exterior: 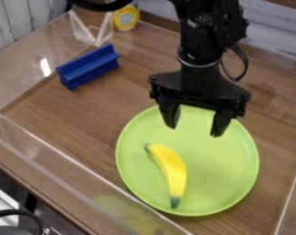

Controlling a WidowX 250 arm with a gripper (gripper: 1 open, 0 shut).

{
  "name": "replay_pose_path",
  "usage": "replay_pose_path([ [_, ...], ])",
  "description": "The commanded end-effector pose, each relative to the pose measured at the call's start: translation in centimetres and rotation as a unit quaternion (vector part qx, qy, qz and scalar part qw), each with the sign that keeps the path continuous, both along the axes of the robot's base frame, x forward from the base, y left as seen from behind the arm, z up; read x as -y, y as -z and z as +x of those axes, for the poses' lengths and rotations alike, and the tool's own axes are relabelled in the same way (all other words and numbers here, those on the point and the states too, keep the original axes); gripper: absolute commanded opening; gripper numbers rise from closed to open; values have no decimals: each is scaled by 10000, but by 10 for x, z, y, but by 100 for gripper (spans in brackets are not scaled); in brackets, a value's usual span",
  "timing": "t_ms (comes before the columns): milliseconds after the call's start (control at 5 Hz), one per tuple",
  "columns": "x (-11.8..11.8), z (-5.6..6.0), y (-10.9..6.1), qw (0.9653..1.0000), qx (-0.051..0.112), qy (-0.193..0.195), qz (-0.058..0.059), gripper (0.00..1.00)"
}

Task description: Put the banana in the green plate

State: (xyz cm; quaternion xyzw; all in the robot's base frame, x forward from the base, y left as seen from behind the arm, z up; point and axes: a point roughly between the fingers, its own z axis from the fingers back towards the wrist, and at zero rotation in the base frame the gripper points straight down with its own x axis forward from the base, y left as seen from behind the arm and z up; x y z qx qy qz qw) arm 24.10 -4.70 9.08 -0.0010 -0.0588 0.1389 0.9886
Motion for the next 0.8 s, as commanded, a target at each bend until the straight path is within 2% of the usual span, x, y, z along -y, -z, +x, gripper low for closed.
replay_pose_path([
  [0,-8,13,-7,9998,201,20,13,100],
  [600,-13,18,2,9998,118,125,94,100],
])
